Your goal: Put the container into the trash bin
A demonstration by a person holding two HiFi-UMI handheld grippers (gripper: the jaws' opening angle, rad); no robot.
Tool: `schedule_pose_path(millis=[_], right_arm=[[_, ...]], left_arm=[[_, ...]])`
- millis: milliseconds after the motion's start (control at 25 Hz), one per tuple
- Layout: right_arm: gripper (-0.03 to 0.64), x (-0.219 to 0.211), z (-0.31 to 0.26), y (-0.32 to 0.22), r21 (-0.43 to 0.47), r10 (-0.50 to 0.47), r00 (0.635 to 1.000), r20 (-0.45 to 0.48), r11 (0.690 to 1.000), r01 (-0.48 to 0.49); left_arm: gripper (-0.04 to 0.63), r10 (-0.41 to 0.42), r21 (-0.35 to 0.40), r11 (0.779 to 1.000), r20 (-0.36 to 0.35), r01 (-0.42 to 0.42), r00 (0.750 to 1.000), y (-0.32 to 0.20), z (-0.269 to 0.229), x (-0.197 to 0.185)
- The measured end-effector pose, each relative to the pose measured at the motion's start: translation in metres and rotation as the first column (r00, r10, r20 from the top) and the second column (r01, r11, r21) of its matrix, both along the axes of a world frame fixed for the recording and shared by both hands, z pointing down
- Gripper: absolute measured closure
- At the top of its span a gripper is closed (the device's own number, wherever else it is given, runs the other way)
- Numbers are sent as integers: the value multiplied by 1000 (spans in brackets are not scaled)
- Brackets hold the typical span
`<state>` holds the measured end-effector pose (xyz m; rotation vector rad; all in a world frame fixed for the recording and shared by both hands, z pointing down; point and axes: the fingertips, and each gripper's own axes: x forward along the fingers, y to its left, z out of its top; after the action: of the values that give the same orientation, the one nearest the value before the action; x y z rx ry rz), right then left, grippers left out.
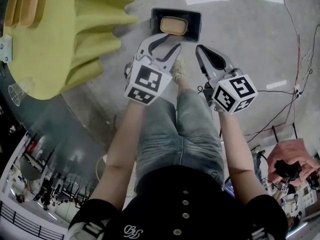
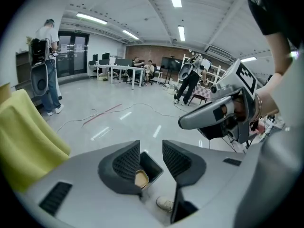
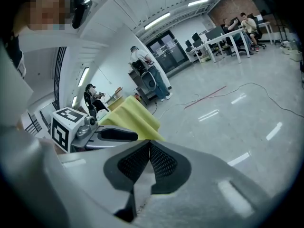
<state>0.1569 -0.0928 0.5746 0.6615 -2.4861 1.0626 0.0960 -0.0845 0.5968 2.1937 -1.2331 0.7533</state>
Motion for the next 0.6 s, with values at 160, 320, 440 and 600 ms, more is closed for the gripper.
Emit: schedule_pose_path(millis=[160, 320, 440, 600], right_arm=[[612, -6, -33, -2, 40, -58, 998, 20, 998, 57], [612, -19, -58, -9, 76, -88, 995, 39, 993, 84], [612, -30, -76, -11, 99, -93, 994, 57, 991, 87], [612, -47, -108, -10, 132, -118, 990, 81, 985, 106]], left_arm=[[462, -67, 57, 996, -43, 69, 997, -7, -44, -3], [462, -115, 100, 987, -76, 123, 990, -13, -77, -13], [462, -138, 131, 980, -80, 148, 987, -15, -100, -22], [462, -160, 175, 969, -102, 177, 982, -11, -136, -38]])
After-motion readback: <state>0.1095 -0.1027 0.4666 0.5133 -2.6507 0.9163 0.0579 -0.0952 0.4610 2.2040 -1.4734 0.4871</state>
